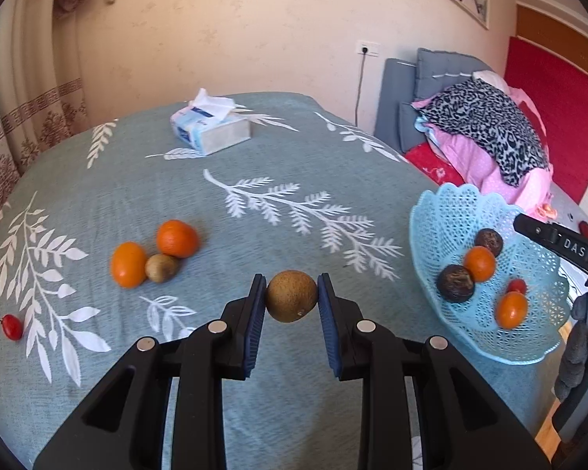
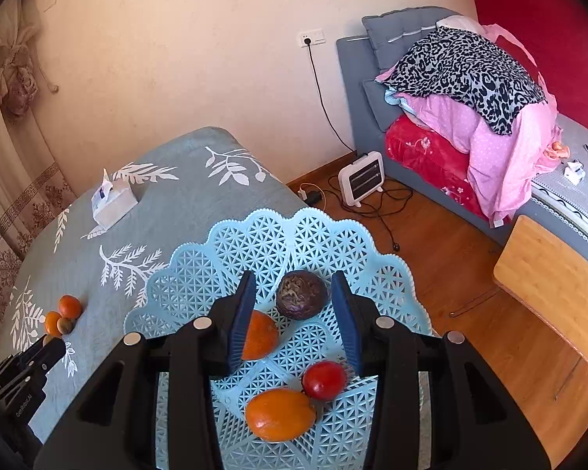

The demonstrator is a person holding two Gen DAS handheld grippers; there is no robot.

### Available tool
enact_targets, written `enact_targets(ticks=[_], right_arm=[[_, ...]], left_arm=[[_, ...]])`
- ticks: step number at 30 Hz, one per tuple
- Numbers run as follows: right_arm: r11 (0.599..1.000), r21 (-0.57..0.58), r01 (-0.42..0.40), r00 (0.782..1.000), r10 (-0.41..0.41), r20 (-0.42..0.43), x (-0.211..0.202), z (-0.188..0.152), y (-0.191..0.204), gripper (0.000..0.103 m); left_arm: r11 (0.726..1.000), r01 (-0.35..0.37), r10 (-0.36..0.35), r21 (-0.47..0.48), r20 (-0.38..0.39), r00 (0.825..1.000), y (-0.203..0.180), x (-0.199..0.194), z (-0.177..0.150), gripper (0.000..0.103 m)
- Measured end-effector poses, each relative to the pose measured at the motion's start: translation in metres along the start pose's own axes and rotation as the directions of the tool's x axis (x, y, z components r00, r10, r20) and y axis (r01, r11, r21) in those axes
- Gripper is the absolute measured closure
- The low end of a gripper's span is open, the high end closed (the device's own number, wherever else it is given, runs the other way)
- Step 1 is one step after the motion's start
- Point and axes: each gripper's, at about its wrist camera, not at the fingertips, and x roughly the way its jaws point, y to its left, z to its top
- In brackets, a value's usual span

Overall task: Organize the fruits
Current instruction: 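Lower the dark brown fruit into the basket and open the right tool, then carry the kiwi over the basket and open the left tool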

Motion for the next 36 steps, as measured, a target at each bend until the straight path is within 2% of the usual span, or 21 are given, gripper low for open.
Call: enact_targets(ticks=[7,14,21,22,23,24,25,34,36], right_arm=[[1.000,-0.016,0.008,1.000,-0.008,0.017,-0.002,-0.001,-0.001,0.062],[1.000,-0.010,0.005,1.000,-0.005,0.025,-0.004,-0.001,-0.007,0.062],[1.000,0.000,0.001,1.000,-0.001,0.025,-0.005,-0.001,-0.011,0.062],[1.000,0.002,0.001,1.000,-0.001,0.026,-0.005,-0.001,-0.012,0.062],[1.000,0.005,0.001,1.000,-0.001,0.027,-0.006,-0.001,-0.012,0.062],[1.000,0.009,0.001,1.000,-0.001,0.028,-0.006,0.000,-0.013,0.062],[1.000,0.012,0.000,1.000,-0.001,0.029,-0.007,0.000,-0.013,0.062],[1.000,0.004,-0.002,0.999,0.001,0.041,-0.011,0.000,-0.008,0.061],[1.000,-0.004,-0.001,0.999,0.002,0.048,-0.013,-0.001,-0.005,0.061]], left_arm=[[0.993,0.107,-0.106,0.044,-0.026,0.994,-0.036,0.006,0.005,0.076],[0.961,0.268,-0.263,0.070,-0.073,0.962,-0.072,0.009,0.006,0.076],[0.934,0.344,-0.334,0.099,-0.100,0.937,-0.097,0.009,0.003,0.075],[0.932,0.350,-0.340,0.097,-0.104,0.935,-0.099,0.009,0.003,0.072],[0.931,0.352,-0.342,0.095,-0.105,0.934,-0.099,0.009,0.003,0.059],[0.934,0.346,-0.337,0.090,-0.101,0.936,-0.099,0.009,0.003,0.042],[0.938,0.334,-0.326,0.087,-0.093,0.941,-0.098,0.008,0.003,0.038],[0.968,0.246,-0.241,0.056,-0.074,0.968,-0.075,0.011,0.004,0.036],[0.971,0.233,-0.230,0.048,-0.068,0.971,-0.069,0.010,0.005,0.029]])
